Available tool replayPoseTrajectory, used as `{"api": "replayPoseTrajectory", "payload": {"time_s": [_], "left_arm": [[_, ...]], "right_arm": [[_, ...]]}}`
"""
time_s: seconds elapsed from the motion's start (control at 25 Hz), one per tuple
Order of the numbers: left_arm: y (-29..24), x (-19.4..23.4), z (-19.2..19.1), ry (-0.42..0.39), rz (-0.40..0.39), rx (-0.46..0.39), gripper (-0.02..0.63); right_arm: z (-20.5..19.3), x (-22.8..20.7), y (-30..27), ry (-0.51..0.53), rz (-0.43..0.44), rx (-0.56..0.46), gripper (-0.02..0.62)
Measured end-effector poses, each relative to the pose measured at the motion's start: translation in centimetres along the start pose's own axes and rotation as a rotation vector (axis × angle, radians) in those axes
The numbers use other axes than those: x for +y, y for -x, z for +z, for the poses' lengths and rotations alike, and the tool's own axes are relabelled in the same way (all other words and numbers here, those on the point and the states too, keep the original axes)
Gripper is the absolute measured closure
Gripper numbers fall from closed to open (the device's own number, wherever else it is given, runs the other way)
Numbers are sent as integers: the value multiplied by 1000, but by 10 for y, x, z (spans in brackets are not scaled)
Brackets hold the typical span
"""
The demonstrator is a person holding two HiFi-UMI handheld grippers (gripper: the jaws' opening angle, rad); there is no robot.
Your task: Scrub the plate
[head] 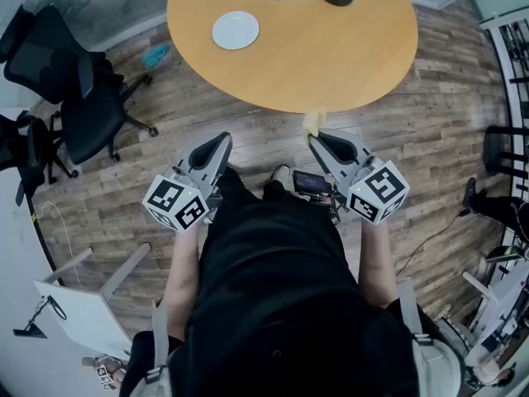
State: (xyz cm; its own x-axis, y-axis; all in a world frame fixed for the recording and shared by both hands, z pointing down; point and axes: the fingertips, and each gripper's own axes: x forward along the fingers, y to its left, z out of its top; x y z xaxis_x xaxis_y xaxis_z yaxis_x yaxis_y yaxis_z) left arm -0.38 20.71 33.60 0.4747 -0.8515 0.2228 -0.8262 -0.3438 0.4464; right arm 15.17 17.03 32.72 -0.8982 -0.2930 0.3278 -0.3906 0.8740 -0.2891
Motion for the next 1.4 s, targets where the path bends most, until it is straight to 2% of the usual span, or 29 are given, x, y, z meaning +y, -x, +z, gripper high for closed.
{"api": "replayPoseTrajectory", "payload": {"time_s": [0.36,0.88,1.2,1.4], "left_arm": [[9,42,28,-40,-23,19,595],[38,130,68,-99,-46,32,595],[61,186,67,-68,-78,63,595],[66,204,65,-34,-108,82,595]], "right_arm": [[20,8,-44,-39,-53,-29,563],[53,26,-140,-57,-110,-31,563],[62,40,-188,-67,-176,-17,563],[64,45,-200,-78,-222,-7,563]]}}
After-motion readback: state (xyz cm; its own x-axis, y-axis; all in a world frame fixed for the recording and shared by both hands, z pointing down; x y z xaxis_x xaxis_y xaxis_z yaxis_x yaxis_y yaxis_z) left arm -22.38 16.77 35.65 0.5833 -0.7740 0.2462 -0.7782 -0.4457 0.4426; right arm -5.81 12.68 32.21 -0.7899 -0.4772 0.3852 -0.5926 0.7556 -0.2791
